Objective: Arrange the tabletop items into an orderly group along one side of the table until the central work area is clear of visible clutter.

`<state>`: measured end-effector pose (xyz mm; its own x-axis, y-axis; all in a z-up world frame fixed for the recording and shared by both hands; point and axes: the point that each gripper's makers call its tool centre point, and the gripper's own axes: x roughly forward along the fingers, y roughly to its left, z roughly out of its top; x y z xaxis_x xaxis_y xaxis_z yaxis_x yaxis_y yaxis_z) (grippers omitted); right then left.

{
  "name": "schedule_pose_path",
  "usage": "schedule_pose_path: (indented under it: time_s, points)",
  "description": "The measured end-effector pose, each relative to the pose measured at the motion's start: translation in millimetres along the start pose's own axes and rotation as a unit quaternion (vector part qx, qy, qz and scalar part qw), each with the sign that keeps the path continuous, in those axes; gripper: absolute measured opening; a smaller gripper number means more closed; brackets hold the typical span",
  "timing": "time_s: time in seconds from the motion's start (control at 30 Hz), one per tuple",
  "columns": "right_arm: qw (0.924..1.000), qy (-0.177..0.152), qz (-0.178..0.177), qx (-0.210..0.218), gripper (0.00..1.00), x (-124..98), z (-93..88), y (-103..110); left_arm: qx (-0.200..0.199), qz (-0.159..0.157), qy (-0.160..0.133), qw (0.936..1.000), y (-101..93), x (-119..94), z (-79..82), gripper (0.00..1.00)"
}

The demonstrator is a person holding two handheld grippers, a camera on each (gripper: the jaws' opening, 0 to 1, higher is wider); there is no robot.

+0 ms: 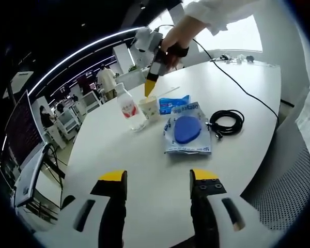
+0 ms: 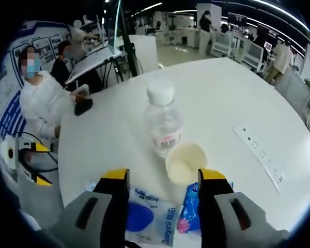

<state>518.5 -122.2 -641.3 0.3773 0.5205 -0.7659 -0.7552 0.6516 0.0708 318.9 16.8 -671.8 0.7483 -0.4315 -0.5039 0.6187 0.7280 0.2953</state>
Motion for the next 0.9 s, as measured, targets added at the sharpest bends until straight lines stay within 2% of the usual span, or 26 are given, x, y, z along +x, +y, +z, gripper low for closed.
schedule_pose_path:
  time_s: [0.17,0.43,0.9]
  points:
    - [0.9992,-0.021,-0.015,0.030,0.60,-16.8,-2.4,-5.6,0.001,-0.002,0.001,1.0000,-1.1,0.8,-0.4,0.49]
    - [0.9974,-0.037,-0.020,0.059,0.63,-41.7,-10.8,-5.0,0.005,-0.007,0.000,1.0000,-4.2,1.3,0.9,0.48]
    - [0.9955,-0.055,-0.030,0.072,0.64,-72.7,-24.0,3.2,0.005,-0.008,-0.007,0.9999,-5.4,-0.2,4.3,0.49]
